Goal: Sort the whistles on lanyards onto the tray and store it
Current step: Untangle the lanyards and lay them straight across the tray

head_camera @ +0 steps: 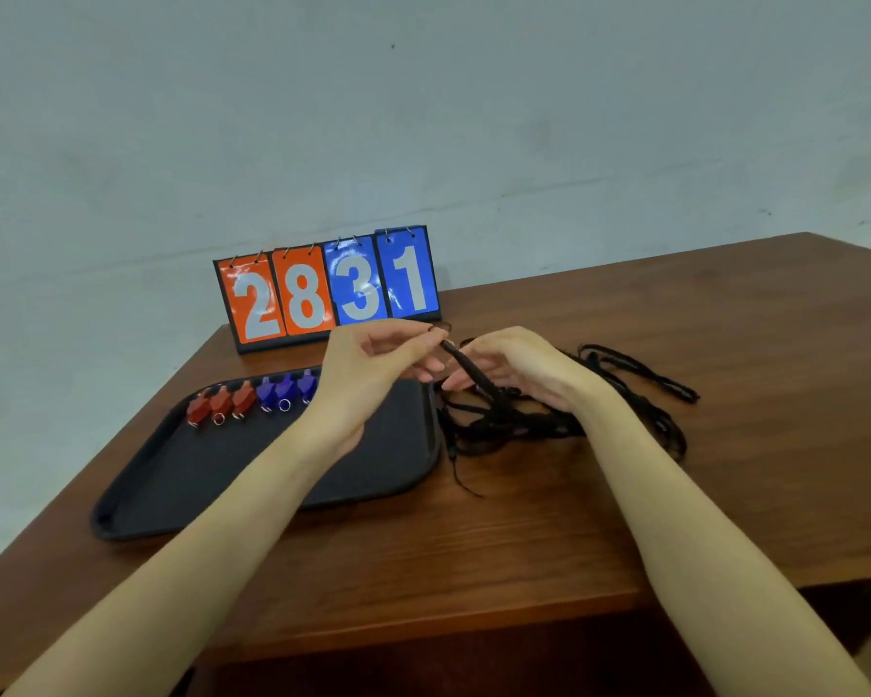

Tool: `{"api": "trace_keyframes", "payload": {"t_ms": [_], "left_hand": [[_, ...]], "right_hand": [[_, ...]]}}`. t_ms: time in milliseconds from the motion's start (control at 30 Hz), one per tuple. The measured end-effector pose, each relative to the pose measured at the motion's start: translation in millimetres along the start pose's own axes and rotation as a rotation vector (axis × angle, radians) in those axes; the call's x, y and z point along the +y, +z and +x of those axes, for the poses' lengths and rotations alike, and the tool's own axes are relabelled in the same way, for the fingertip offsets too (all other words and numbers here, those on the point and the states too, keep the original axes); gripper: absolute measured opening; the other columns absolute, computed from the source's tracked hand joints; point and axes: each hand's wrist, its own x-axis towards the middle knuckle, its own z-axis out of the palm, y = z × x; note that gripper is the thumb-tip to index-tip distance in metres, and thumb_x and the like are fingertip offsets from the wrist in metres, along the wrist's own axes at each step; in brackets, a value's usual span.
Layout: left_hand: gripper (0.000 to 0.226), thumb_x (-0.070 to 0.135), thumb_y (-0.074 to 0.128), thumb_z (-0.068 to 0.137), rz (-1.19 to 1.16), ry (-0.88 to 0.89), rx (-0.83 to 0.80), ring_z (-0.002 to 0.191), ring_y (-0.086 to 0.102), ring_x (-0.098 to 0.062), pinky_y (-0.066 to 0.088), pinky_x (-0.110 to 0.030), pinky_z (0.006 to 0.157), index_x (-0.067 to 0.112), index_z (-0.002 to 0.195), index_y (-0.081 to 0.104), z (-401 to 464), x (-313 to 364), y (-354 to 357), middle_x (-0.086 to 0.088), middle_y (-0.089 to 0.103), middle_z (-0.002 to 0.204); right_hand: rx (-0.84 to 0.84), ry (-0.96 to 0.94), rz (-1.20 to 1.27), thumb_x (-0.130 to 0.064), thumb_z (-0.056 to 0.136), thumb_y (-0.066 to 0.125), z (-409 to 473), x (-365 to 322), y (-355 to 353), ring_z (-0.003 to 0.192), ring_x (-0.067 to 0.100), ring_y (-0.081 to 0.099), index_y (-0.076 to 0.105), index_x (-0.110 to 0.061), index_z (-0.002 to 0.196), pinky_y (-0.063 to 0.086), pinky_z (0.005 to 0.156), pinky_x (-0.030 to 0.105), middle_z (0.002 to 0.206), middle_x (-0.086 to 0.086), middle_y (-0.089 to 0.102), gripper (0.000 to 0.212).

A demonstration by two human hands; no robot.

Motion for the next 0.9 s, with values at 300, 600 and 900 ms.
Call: {"api": "trace_keyframes", "payload": {"t_ms": [300, 600, 900], "left_hand": [[0.008, 0.010, 0.059, 0.092, -0.304, -0.135, 0.181, 0.086, 0.072, -0.022, 0.058, -0.027, 0.074, 0.005, 0.093, 0.066, 21, 7, -10, -0.013, 0.074, 0.096], [0.011, 0.006, 0.045, 0.099, -0.923, -0.291, 0.371, 0.081, 0.070, -0.018, 0.057, -0.026, 0.065, 0.001, 0.098, 0.055, 46, -5, -35, -0.013, 0.070, 0.092], [0.011, 0.004, 0.044, 0.099, -0.655, -0.268, 0.846, 0.077, 0.071, -0.017, 0.058, -0.025, 0.066, 0.003, 0.102, 0.054, 54, -38, -64, -0.017, 0.066, 0.109]], "right_hand": [[-0.338, -0.077, 0.360, -0.041, 0.096, 0.041, -17, -14, -19, 0.048, 0.015, 0.042, 0.066, 0.000, 0.103, 0.047, 0.066, 0.030, 0.048, -0.002, 0.037, 0.048], [0.017, -0.009, 0.292, -0.034, 0.088, 0.064, -26, -2, -54, 0.045, 0.010, 0.022, 0.053, -0.014, 0.064, 0.031, 0.051, 0.023, 0.048, -0.006, 0.026, 0.033], [0.619, -0.062, -0.083, -0.034, 0.095, 0.054, -24, 9, -65, 0.074, 0.018, 0.059, 0.056, -0.008, 0.062, 0.044, 0.092, 0.040, 0.063, 0.004, 0.059, 0.042]]}}
